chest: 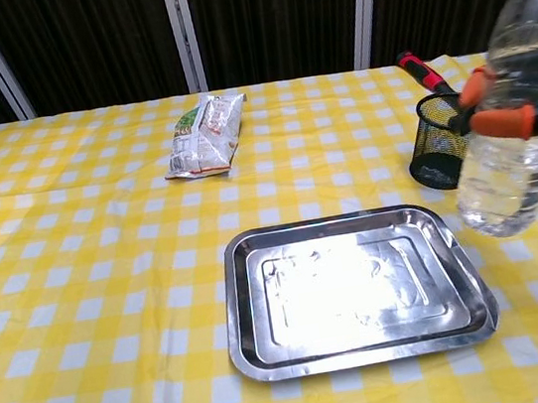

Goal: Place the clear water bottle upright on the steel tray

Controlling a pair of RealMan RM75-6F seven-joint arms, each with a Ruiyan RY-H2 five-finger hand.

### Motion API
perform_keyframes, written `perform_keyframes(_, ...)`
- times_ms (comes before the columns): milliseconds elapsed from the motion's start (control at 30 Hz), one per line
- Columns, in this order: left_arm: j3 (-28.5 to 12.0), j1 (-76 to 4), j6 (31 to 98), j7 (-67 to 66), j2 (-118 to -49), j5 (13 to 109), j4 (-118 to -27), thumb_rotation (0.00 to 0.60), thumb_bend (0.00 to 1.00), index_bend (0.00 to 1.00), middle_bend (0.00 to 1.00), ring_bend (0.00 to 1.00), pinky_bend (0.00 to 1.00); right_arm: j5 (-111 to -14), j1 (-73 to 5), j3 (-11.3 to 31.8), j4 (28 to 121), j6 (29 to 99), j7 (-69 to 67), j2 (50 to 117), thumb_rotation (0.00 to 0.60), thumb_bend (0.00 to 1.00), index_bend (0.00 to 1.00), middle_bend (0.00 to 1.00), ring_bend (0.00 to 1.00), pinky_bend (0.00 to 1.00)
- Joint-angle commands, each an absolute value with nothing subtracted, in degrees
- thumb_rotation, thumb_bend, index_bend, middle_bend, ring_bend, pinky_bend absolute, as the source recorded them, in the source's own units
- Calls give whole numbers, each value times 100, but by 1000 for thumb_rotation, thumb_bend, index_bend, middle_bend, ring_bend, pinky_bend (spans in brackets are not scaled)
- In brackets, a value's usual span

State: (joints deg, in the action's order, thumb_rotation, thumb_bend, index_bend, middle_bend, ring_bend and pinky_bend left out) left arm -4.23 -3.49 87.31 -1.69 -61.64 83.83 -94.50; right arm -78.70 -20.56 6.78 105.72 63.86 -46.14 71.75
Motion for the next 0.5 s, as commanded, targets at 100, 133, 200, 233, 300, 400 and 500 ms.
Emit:
perform_keyframes(100, -433, -336, 8770, -206, -6182, 8372, -9470, 600, 190, 46, 0, 0, 0, -8256, -1505, 365, 9598, 6673, -6245, 6346, 600, 829, 815, 617, 253, 0)
perform_keyframes(133, -432, -339, 8767, -226, -6191, 8370, -9470, 600, 190, 46, 0, 0, 0, -8324, -1466, 354, 9438, 6726, -6481, 6292, 600, 829, 815, 617, 253, 0)
perform_keyframes(200, -427, -344, 8752, -277, -6205, 8362, -9475, 600, 190, 46, 0, 0, 0, -8443, -1437, 328, 9257, 6780, -6729, 6236, 600, 829, 815, 616, 254, 0)
perform_keyframes(233, -424, -350, 8746, -303, -6213, 8366, -9485, 600, 190, 47, 0, 0, 0, -8504, -1426, 321, 9183, 6820, -6821, 6224, 600, 829, 815, 616, 254, 0)
perform_keyframes(300, -418, -352, 8750, -327, -6222, 8380, -9499, 600, 190, 46, 0, 0, 0, -8606, -1446, 315, 9143, 6850, -6877, 6240, 600, 829, 815, 616, 254, 0)
perform_keyframes(400, -420, -350, 8761, -333, -6228, 8382, -9497, 600, 190, 46, 0, 0, 0, -8745, -1520, 310, 9222, 6848, -6786, 6344, 600, 829, 815, 616, 254, 0)
perform_keyframes(500, -426, -352, 8752, -304, -6216, 8367, -9495, 600, 190, 47, 0, 0, 0, -8775, -1612, 354, 9384, 6834, -6484, 6605, 600, 829, 815, 616, 254, 0)
